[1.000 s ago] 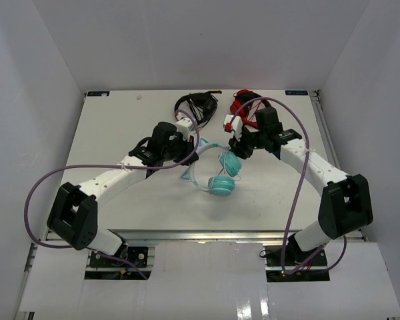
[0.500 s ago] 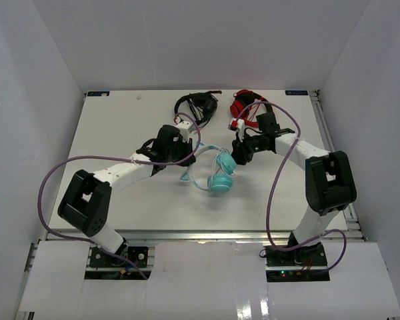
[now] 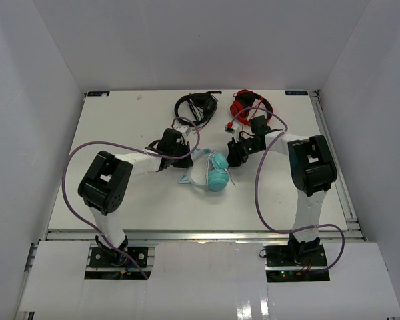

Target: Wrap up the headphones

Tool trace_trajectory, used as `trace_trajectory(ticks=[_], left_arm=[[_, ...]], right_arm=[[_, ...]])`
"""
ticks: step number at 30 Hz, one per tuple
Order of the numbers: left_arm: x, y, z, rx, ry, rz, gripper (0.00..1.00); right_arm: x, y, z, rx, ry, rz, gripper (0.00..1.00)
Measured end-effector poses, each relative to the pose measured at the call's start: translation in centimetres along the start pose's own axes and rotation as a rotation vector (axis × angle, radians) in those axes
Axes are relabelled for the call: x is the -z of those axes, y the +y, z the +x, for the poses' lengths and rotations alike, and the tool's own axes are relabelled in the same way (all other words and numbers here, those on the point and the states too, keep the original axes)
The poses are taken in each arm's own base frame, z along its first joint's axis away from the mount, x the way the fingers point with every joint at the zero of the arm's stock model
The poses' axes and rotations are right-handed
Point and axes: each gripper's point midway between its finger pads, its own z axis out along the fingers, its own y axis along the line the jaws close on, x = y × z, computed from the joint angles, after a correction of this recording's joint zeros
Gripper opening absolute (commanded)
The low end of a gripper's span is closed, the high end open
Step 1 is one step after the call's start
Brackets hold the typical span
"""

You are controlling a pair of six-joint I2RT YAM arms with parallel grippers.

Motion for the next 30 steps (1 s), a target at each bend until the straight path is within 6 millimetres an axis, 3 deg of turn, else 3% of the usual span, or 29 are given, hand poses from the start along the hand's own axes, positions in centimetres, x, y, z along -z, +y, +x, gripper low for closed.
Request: trace_trajectory(ticks=[7,13,20,22,26,30], left_arm=[[-1.6,1.1,-2.6,0.106,-0.045,-0.047,0.00],[-2.0,1.3,-3.1,0.152,-0.049,-0.057,0.00],[-1.9,1.4,-3.0,0.184,-0.040,-0.074,0.03],[-1.8,1.4,-3.0,0.192,-0.038,-0.078,0.10],[-1.8,1.4,-2.9,0.207,-0.031,-0.082,0.41],[-1.6,1.0,-3.0,0.226,-0.023,-0.071,0.63]], right_arm=[[0.2,-1.2,-0.6,-0.044,0.002,0.062,0.45],[0.5,-1.5,-0.8,-0.076,0.005,0.102,0.53],[3.3,-3.1,-1.4,-0.097,-0.001,0.241,0.59],[4.7,-3.7,-1.5,-0.109,-0.011,0.283,0.59],[7.1,-4.0,-1.6,-0.123,-0.029,0.349,0.60],[8.7,-3.1,-1.8,-0.119,-0.044,0.379,0.60]])
